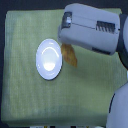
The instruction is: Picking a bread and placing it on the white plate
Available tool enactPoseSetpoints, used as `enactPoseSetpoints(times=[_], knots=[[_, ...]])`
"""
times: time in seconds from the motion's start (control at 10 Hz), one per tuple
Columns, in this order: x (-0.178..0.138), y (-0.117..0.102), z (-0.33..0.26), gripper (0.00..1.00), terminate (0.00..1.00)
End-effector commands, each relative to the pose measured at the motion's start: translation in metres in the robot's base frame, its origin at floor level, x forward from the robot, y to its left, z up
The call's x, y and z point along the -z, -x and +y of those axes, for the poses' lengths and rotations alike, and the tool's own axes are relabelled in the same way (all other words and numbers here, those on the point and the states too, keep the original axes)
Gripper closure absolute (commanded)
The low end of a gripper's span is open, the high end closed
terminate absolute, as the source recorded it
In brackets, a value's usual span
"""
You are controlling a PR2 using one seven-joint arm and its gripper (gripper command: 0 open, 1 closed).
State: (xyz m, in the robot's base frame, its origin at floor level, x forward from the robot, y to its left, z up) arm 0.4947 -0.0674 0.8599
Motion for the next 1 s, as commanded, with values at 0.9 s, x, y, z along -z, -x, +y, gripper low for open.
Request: enactPoseSetpoints(times=[0.9], knots=[[0.061,0.001,0.155,1.0,0.0]])
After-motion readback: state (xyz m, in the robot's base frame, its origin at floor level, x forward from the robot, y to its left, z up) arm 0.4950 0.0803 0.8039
